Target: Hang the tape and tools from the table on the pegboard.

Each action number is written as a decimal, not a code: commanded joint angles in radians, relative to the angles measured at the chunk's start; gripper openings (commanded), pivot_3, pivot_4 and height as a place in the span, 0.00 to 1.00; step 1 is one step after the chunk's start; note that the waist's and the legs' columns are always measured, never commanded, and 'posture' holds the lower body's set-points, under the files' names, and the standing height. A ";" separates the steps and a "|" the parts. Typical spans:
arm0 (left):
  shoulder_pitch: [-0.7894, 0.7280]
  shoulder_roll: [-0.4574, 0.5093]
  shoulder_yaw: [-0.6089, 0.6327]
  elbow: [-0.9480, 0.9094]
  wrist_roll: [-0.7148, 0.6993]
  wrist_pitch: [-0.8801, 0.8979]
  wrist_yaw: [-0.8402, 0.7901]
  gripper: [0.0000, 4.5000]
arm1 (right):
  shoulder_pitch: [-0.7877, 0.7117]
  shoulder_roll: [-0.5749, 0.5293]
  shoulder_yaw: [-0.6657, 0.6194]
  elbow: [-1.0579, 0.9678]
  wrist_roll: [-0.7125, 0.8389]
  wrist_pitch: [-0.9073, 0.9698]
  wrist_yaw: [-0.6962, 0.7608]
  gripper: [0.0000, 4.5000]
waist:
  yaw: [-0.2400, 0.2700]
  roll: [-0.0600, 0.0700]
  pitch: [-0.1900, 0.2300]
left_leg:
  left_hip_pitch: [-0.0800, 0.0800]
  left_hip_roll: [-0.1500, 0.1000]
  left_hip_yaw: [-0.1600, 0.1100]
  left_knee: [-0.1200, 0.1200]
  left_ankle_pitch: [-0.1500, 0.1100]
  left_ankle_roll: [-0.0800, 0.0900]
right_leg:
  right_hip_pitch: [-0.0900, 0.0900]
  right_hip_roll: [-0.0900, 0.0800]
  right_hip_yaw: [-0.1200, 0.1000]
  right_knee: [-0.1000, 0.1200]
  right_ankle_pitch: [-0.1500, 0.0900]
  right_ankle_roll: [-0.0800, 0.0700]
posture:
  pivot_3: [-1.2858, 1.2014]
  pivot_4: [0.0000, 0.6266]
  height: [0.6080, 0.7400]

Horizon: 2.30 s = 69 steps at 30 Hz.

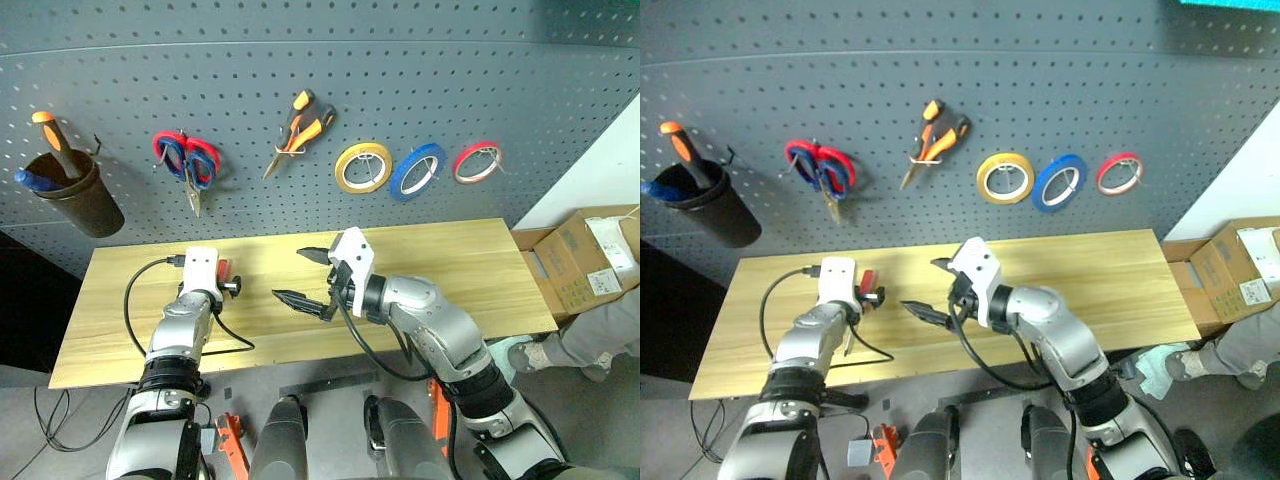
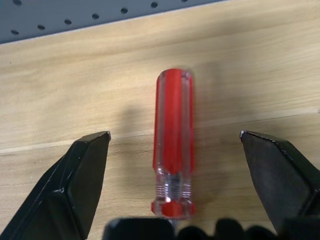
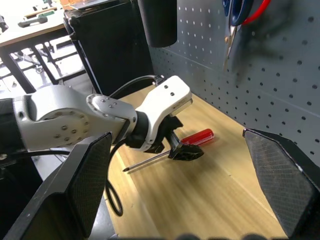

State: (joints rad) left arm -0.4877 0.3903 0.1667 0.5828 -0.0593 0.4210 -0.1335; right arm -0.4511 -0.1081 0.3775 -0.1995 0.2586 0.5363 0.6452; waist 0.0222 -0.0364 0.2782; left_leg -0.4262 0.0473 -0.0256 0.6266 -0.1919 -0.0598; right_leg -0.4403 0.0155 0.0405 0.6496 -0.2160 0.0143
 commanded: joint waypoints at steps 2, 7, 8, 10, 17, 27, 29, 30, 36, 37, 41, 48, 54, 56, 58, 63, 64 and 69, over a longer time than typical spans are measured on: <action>-0.058 0.016 0.029 0.094 -0.041 0.002 -0.064 0.99 | 0.009 -0.001 -0.011 -0.078 0.026 0.038 -0.013 1.00 | 0.000 0.000 0.007 | -0.001 0.000 0.000 0.000 0.000 0.000 | -0.001 0.000 0.000 0.000 0.000 0.000 | 0.55 0.55 1.00; -0.107 0.023 0.039 0.168 -0.060 0.031 -0.114 0.99 | 0.004 -0.006 -0.021 -0.088 0.032 0.058 -0.021 1.00 | -0.002 0.000 0.010 | -0.001 0.000 0.000 0.000 0.000 0.000 | -0.001 0.000 0.000 0.000 0.000 0.000 | 0.55 0.55 1.00; -0.109 0.024 0.039 0.171 -0.061 0.033 -0.116 0.99 | 0.003 -0.009 -0.022 -0.086 0.031 0.057 -0.021 1.00 | -0.003 0.001 0.010 | -0.001 0.000 0.000 0.000 0.000 0.000 | -0.001 0.000 0.000 -0.001 0.000 0.000 | 0.55 0.55 1.00; -0.107 0.023 0.039 0.164 -0.067 0.044 -0.132 0.91 | 0.000 -0.012 -0.024 -0.079 0.030 0.052 -0.020 1.00 | -0.006 0.001 0.011 | -0.001 0.000 0.000 0.000 0.000 0.000 | -0.001 0.000 0.000 -0.001 0.000 0.000 | 0.55 0.55 1.00; -0.076 0.009 0.036 0.087 -0.071 0.087 -0.135 0.41 | -0.020 -0.016 -0.038 -0.047 0.026 0.033 -0.017 1.00 | -0.007 0.002 0.014 | -0.001 0.000 0.000 0.000 0.000 0.000 | -0.002 0.000 0.000 -0.001 0.000 0.000 | 0.55 0.54 1.00; -0.114 0.013 0.028 0.091 -0.046 0.063 -0.107 0.19 | -0.036 -0.025 -0.060 -0.034 0.041 0.003 0.006 1.00 | -0.008 0.002 0.014 | -0.002 0.000 0.000 -0.001 0.000 0.000 | -0.002 0.000 0.000 -0.002 0.000 0.001 | 0.55 0.46 1.00; -0.112 0.019 -0.018 0.076 -0.001 0.004 -0.103 0.19 | -0.031 -0.026 -0.068 -0.045 0.058 -0.004 0.019 1.00 | -0.008 0.001 0.013 | -0.004 0.000 0.000 -0.001 0.000 0.000 | -0.002 0.000 0.000 -0.002 0.000 0.001 | 0.55 0.43 1.00; -0.113 0.017 -0.029 0.067 0.010 -0.011 -0.100 0.19 | -0.027 -0.027 -0.069 -0.051 0.065 -0.009 0.026 1.00 | -0.008 0.001 0.013 | -0.005 0.000 0.000 -0.001 0.000 0.000 | -0.003 0.000 -0.001 -0.003 0.000 0.001 | 0.55 0.42 1.00; -0.096 0.018 -0.039 -0.050 0.053 -0.088 -0.015 0.19 | -0.004 0.008 -0.097 -0.096 0.157 -0.010 0.053 1.00 | -0.005 -0.005 0.008 | -0.007 0.000 -0.001 -0.001 0.000 0.000 | -0.005 0.000 -0.001 -0.003 0.001 0.002 | 0.56 0.31 1.00; -0.086 0.016 -0.035 -0.087 0.056 -0.099 -0.002 0.19 | -0.004 0.023 -0.110 -0.103 0.186 -0.002 0.052 1.00 | -0.004 -0.007 0.007 | -0.007 0.000 -0.001 -0.001 0.000 0.000 | -0.005 0.000 -0.001 -0.003 0.001 0.002 | 0.56 0.28 1.00; 0.002 0.006 -0.031 -0.337 0.101 -0.106 0.085 0.19 | -0.015 0.064 -0.141 -0.114 0.250 0.027 0.030 1.00 | -0.001 -0.012 -0.008 | -0.007 0.000 0.000 -0.001 0.000 -0.001 | -0.005 -0.001 -0.001 -0.003 0.003 0.002 | 0.57 0.21 1.00; 0.160 -0.058 -0.015 -0.755 0.231 -0.033 0.262 0.19 | -0.054 0.108 -0.135 -0.028 0.212 -0.073 0.020 1.00 | 0.003 -0.019 -0.067 | -0.007 -0.001 0.001 -0.001 0.000 -0.002 | -0.005 -0.002 -0.001 -0.004 0.005 0.000 | 0.59 0.10 1.00; 0.157 -0.045 0.072 -0.880 0.329 -0.050 0.393 0.19 | -0.126 0.141 -0.124 0.058 0.187 -0.169 0.052 1.00 | 0.007 -0.024 -0.110 | -0.003 0.000 0.001 0.000 0.001 -0.002 | -0.002 0.000 -0.001 -0.004 0.006 0.003 | 0.60 0.04 1.00; 0.099 -0.011 0.096 -0.847 0.339 -0.069 0.407 0.19 | -0.152 0.149 -0.127 0.087 0.181 -0.194 0.062 1.00 | 0.010 -0.026 -0.122 | 0.000 0.000 0.002 0.000 0.001 -0.002 | 0.000 0.000 -0.001 -0.003 0.006 0.003 | 0.61 0.02 1.00; 0.029 0.023 0.118 -0.786 0.331 -0.091 0.412 0.19 | -0.181 0.157 -0.135 0.124 0.175 -0.223 0.070 1.00 | 0.019 -0.026 -0.132 | 0.001 0.000 0.002 0.000 0.001 -0.002 | 0.001 0.000 -0.001 -0.003 0.007 0.003 | 0.61 0.01 1.00; -0.143 0.096 0.120 -0.580 0.278 -0.186 0.355 0.19 | -0.257 0.188 -0.168 0.202 0.158 -0.297 0.055 1.00 | 0.046 -0.026 -0.161 | 0.002 0.000 0.003 0.001 0.002 -0.002 | 0.003 0.000 -0.001 -0.004 0.009 0.003 | 0.62 0.00 1.00; -0.179 0.108 0.114 -0.527 0.265 -0.220 0.336 0.19 | -0.274 0.188 -0.168 0.221 0.133 -0.323 0.040 1.00 | 0.052 -0.027 -0.162 | 0.004 0.000 0.004 0.001 0.002 -0.002 | 0.004 0.000 -0.001 -0.004 0.009 0.003 | 0.62 0.00 1.00; -0.331 0.148 0.101 -0.300 0.234 -0.344 0.307 0.19 | -0.297 0.198 -0.163 0.280 0.096 -0.391 0.046 1.00 | 0.066 -0.030 -0.171 | 0.005 0.000 0.005 0.000 0.002 -0.002 | 0.005 0.000 -0.001 -0.004 0.009 0.003 | 0.62 0.00 1.00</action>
State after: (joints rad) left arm -0.7599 0.5173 0.2707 0.2532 0.1860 0.1359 0.1802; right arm -0.7323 0.0858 0.2280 0.0807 0.3638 0.1842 0.6930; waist 0.0881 -0.0660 0.1070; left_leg -0.4209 0.0476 -0.0207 0.6267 -0.1904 -0.0620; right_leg -0.4356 0.0155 0.0399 0.6461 -0.2070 0.0171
